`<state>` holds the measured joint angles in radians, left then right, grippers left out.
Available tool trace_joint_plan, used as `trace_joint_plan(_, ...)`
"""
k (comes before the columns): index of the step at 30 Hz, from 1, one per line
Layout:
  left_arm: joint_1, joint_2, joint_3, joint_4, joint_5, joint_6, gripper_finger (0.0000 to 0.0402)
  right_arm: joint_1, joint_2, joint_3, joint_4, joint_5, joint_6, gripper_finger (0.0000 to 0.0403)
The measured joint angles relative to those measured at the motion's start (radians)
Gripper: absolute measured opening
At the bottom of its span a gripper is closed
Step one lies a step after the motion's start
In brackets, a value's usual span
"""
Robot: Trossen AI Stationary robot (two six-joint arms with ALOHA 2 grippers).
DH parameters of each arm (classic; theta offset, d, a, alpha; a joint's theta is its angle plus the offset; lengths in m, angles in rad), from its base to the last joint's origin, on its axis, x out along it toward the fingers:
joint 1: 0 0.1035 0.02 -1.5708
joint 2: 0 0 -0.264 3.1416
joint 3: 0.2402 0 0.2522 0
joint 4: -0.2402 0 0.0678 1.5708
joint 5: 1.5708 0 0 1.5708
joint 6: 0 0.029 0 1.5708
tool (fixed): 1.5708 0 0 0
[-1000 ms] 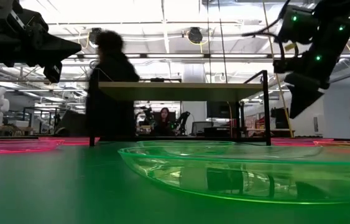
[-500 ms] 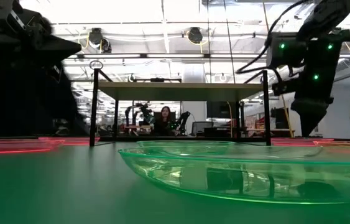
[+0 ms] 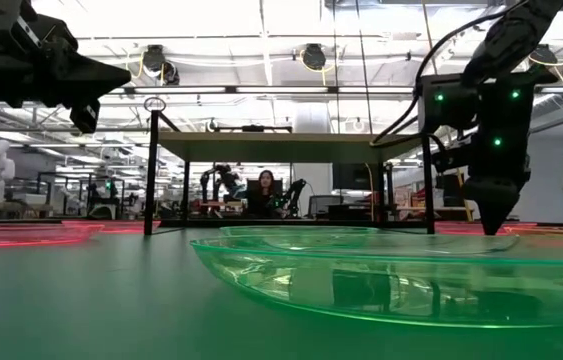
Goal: Place and stack plates onto a shelf
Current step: Put the right pink transparent plate on the shelf
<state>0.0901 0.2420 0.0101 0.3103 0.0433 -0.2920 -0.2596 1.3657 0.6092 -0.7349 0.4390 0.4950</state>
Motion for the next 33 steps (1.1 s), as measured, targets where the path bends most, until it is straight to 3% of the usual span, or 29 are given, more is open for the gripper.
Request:
trace_joint_plan(15, 0.0, 0.0, 0.0, 0.0, 0.0, 0.0, 0.0015, -0.021, 0.011, -0.047, 0.043, 0.01, 0.019, 0.012)
trace_joint_plan(27, 0.0, 0.0, 0.0, 0.0, 0.0, 0.0, 0.0015, -0.022, 0.011, -0.065, 0.041, 0.013, 0.07, 0.0007)
trace_joint_plan(33, 0.0, 0.0, 0.0, 0.0, 0.0, 0.0, 0.0015, -0.003, -0.06, -0.069, 0.014, 0.013, 0.15, 0.0001)
